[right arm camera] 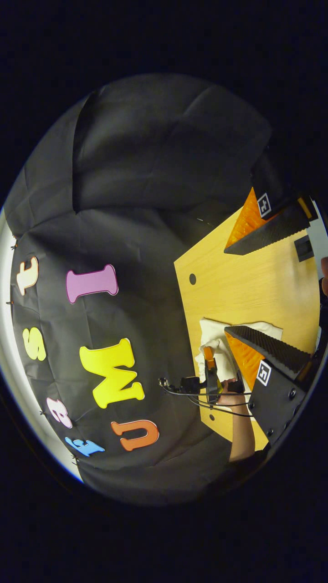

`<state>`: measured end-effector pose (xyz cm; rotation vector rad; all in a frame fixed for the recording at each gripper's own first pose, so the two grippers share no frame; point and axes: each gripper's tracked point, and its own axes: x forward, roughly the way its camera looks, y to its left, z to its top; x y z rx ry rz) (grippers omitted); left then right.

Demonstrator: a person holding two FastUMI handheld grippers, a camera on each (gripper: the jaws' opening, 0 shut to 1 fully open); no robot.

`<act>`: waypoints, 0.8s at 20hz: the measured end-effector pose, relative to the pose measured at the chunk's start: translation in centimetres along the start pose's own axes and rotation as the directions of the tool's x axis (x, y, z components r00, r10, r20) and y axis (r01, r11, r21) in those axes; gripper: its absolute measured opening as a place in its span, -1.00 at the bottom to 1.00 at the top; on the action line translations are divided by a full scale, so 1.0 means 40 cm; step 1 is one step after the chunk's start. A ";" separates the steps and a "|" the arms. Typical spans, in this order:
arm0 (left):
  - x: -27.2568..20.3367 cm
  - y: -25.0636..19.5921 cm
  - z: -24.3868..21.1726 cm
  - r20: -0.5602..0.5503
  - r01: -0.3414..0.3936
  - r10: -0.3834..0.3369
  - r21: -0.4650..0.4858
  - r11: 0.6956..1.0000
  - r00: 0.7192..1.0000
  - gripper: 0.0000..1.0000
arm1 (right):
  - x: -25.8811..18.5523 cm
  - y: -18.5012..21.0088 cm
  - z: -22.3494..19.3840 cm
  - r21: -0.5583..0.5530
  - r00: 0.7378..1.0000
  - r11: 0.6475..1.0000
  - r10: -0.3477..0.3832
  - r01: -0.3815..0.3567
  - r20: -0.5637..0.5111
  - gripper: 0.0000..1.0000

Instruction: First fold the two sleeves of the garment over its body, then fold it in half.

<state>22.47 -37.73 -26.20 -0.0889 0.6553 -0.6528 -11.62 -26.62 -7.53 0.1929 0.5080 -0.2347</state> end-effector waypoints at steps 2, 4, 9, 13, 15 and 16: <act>0.021 -0.016 -0.007 0.000 0.012 -0.012 -0.004 1.000 1.000 -0.75 | -0.004 -0.009 -0.001 -0.007 1.000 1.000 -0.013 0.013 -0.010 0.94; 0.025 -0.019 -0.007 0.000 0.004 -0.004 -0.004 1.000 1.000 -0.49 | -0.004 -0.013 0.003 -0.002 1.000 1.000 -0.018 0.018 -0.012 0.94; -0.062 -0.004 0.044 0.054 -0.035 0.035 -0.011 0.999 0.998 0.67 | 0.017 0.030 0.017 -0.009 0.999 0.999 0.032 -0.032 0.010 0.94; -0.213 0.050 0.121 0.155 -0.117 0.115 0.001 0.993 0.981 0.96 | 0.068 0.105 0.000 -0.011 0.996 0.996 0.093 -0.093 -0.010 0.94; -0.299 0.071 0.151 0.201 -0.152 0.149 0.002 0.988 0.968 0.96 | 0.081 0.152 -0.010 -0.031 0.991 0.991 0.131 -0.131 -0.014 0.94; -0.348 0.086 0.156 0.212 -0.172 0.168 0.000 0.985 0.963 0.96 | 0.089 0.176 -0.017 -0.042 0.989 0.988 0.149 -0.150 -0.016 0.94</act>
